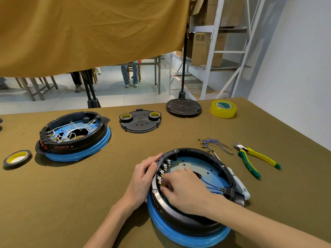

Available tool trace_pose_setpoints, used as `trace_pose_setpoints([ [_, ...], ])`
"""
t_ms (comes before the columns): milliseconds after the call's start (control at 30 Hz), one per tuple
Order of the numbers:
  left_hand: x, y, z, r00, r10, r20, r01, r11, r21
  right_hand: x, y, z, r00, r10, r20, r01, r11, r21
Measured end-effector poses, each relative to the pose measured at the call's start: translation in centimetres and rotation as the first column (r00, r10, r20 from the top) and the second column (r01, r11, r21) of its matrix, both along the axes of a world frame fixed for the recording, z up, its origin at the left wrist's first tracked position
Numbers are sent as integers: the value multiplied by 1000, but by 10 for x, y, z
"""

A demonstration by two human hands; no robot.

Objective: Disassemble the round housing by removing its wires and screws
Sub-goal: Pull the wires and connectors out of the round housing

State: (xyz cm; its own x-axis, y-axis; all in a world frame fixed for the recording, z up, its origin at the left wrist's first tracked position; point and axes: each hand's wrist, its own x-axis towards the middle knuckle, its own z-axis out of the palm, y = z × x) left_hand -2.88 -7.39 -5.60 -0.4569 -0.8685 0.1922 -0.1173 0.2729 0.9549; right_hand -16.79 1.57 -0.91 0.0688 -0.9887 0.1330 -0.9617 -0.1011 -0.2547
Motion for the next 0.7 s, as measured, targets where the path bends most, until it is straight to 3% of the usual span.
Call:
trace_pose_setpoints([
  [133,0,1,0,1000,-8,-1,8,1000,-5,-2,1,1,1000,-15,8,15,1000,-21],
  [233,1,2,2,1000,-19,12,19,1000,-11,-8,4,3,986,13,168,-8,999,-34],
  [367,1,3,5,999,-35,31,36,999,-28,-17,6,14,938,42,343,28,980,-198],
  [533,1,6,12,999,36,-4,-36,987,-159,-34,-3,41,719,79,691,12,992,-126],
  [633,0,12,26,999,30,-28,-36,963,-267,-46,-12,53,636,79,768,32,991,-128],
  [700,-4,17,36,999,-45,5,45,966,-256,-50,-17,58,626,88,775,39,989,-144],
])
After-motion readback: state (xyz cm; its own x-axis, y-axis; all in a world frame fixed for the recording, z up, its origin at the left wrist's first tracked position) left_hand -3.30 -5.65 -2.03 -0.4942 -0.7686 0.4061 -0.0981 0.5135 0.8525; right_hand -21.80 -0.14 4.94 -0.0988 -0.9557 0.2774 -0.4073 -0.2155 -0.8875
